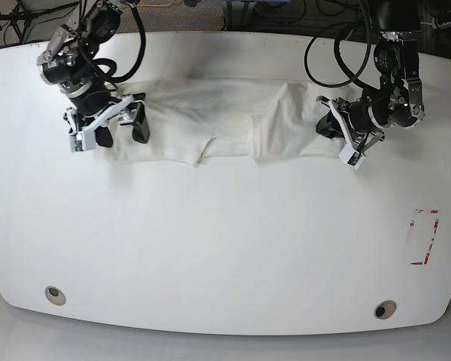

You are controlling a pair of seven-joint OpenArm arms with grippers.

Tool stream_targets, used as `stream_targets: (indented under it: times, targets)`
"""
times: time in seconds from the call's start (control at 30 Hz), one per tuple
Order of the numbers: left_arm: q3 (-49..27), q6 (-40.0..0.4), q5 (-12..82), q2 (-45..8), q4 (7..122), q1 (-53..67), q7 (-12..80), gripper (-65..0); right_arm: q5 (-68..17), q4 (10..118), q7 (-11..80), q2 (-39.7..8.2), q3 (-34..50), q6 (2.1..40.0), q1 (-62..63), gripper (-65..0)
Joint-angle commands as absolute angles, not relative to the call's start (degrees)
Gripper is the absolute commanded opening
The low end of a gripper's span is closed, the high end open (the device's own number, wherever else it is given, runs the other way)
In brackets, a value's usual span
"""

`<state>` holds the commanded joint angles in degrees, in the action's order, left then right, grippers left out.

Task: Fold the T-shirt properly
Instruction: 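Release the left gripper and regrasp the folded strip's edges with both grippers, then fold the strip in half, bringing both grippers together over the middle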

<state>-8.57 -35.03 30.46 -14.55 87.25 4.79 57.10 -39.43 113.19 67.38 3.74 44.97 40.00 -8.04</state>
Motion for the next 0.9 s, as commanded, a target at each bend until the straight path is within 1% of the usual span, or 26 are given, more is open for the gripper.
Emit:
stream_targets:
  times: [0.17,0.27,0.57,0.73,0.9]
  targets:
    - [-8.57,-35.03,30.02,-14.64,85.58,4.79,55.96,-60.8,-45.05,108.97,74.24,2.68,53.76,40.00,-4.44,-15.5]
    - [-8.57,-35.03,28.44,-14.64,85.58,4.79,55.60,-60.8,-46.90,105.27,75.82,1.19,57.01,40.00,-3.03,-15.5]
    - [-8.57,-35.03,27.21,-14.64,85.85,4.79,55.60,-60.7,-47.78,91.56,75.74,-5.32,57.63,40.00,-2.51,-15.5]
    - [-8.57,-35.03,27.21,-14.64,85.85,4.79,55.60,-60.7,-49.54,89.71,75.82,-5.76,57.27,40.00,-2.95,-15.5]
    - [-8.57,-35.03,27.12,-14.64,85.85,4.79,55.60,-60.7,-52.26,87.52,75.91,-5.14,57.19,40.00,-4.26,-15.5]
